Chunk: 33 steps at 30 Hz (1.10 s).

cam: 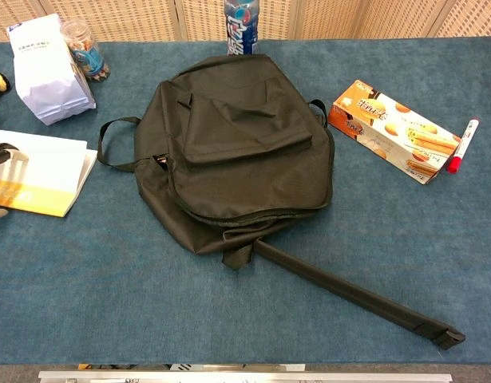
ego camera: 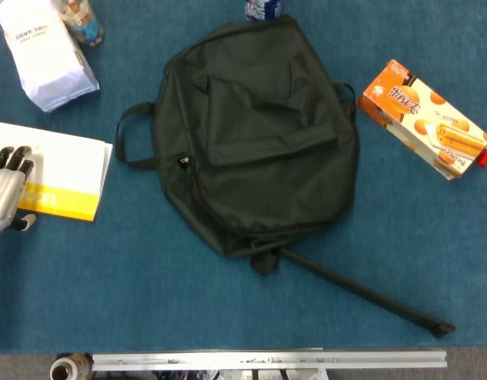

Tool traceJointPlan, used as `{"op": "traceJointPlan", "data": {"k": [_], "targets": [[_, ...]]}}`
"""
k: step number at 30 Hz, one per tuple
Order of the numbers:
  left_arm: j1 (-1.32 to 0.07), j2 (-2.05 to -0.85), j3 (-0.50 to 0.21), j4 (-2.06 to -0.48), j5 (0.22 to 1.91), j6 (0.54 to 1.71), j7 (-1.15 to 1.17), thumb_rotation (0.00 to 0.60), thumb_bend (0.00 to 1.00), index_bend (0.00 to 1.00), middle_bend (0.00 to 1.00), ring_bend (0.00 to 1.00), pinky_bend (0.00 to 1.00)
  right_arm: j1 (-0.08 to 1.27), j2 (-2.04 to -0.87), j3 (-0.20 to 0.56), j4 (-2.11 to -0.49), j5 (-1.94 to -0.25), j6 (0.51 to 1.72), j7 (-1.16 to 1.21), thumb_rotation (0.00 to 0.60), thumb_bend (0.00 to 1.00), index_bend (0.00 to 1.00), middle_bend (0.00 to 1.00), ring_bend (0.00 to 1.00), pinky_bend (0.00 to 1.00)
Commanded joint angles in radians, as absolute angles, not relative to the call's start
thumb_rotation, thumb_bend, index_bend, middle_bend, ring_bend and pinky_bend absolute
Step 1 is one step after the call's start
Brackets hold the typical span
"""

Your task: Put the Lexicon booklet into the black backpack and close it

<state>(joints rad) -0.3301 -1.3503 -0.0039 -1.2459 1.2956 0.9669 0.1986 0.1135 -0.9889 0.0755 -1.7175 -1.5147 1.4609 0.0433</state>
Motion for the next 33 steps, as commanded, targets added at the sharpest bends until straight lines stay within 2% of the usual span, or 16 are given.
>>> {"op": "traceJointPlan", "data": {"k": [1,25,33], "targets": [[-0.335,-1.351,-0.006,-1.249,1.287,0.96,0.204,0.6,0.18,0.14,0.11,0.08,0.0,0.111,-0.989,0.074,-1.715,-1.514,1.463,0.047,0.6,0.31,0.14,0.2,0.03,0.01],[-0.36,-1.369,-0.012,-1.237,1.253,0.933,0.195,0.6,0.18,0.14,0.12,0.09,0.0,0.094,-0.988,0.071,-1.689,-1.504,1.471,0.081,0.6,0.31,0.14,0.2,0.03,0.01],[-0.356,-1.384,-0.017,-1.211,1.309,0.973,0.064,0.6,0.29,0.17,0.18,0.11,0.0,0.086,-0.987,0.071,-1.689,-1.505,1.483,0.085,0.6,0.31,0.14,0.2,0.04,0.02]]}}
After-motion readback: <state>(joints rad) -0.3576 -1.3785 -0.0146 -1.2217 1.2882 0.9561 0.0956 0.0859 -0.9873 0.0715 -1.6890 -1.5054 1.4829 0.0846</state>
